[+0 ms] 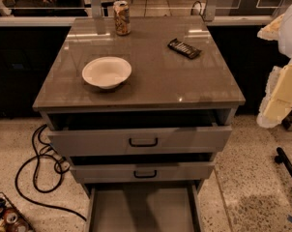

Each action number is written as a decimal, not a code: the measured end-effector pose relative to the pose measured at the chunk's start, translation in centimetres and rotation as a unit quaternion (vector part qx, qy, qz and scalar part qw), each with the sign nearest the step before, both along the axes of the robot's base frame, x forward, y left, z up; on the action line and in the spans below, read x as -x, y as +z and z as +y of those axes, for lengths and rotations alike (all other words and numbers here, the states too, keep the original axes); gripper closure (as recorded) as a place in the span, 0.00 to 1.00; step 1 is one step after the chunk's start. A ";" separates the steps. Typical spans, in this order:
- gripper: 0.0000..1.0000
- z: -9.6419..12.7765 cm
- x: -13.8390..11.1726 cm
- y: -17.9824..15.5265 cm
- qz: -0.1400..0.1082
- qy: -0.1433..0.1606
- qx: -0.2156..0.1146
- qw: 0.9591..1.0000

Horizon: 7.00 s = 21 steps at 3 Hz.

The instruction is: Place rxbar chocolate into bottom drawer

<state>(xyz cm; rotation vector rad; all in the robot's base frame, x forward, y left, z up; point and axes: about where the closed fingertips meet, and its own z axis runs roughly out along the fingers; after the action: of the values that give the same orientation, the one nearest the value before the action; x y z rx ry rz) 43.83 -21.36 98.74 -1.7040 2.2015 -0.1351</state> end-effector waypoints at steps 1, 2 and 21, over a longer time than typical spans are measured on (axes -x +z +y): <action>0.00 0.0 0.0 0.0 0.000 0.000 0.000 1.000; 0.00 -1.4 -2.7 -0.1 -0.028 -0.012 -0.017 0.999; 1.00 4.9 -39.2 -17.1 -0.134 -0.139 -0.479 0.856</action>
Offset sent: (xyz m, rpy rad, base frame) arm 0.0843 -0.0446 -0.0057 0.1041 -0.1568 -0.0727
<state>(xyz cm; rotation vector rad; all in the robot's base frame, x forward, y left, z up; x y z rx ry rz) 83.00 -16.42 81.60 -0.7522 1.7816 0.5393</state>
